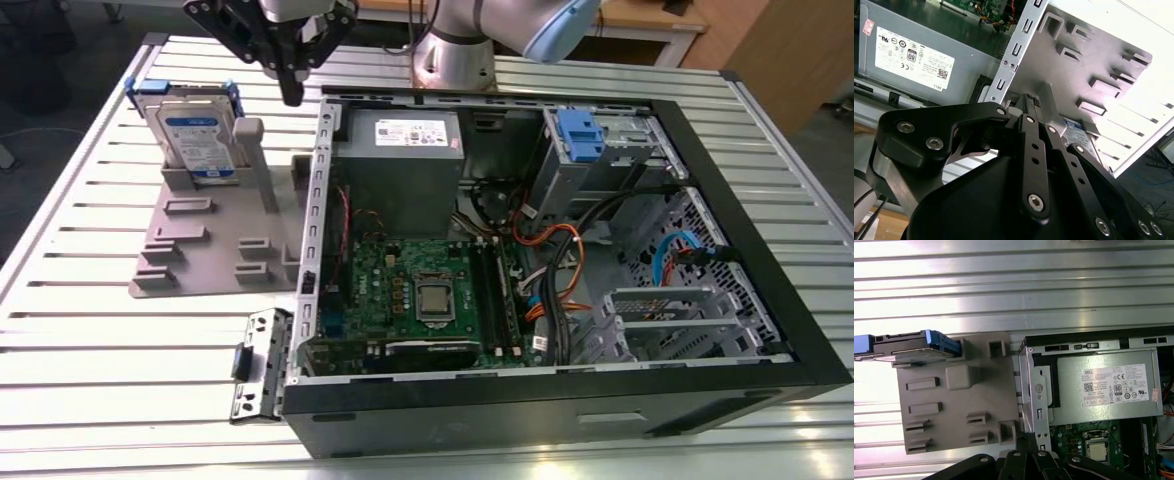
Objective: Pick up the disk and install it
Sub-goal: 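Reach for the disk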
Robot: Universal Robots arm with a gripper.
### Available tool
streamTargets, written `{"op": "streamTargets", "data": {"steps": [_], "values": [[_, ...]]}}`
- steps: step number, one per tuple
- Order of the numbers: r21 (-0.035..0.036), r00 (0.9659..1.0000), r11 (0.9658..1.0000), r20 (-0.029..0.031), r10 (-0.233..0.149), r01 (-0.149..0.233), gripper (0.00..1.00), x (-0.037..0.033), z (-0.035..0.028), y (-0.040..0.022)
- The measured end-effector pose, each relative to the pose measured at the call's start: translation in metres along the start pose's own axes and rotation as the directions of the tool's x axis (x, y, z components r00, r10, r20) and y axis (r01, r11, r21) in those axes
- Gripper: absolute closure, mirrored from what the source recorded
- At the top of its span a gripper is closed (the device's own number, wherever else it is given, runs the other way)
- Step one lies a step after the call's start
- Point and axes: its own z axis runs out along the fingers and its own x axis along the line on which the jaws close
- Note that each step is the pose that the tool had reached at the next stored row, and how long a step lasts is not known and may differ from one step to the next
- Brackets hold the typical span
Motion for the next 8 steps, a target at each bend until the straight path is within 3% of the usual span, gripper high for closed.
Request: {"op": "streamTargets", "data": {"steps": [8], "values": [[0.0, 1.0, 1.0, 0.0, 0.0, 0.0, 0.9, 0.0027, -0.0001, -0.0002]]}}
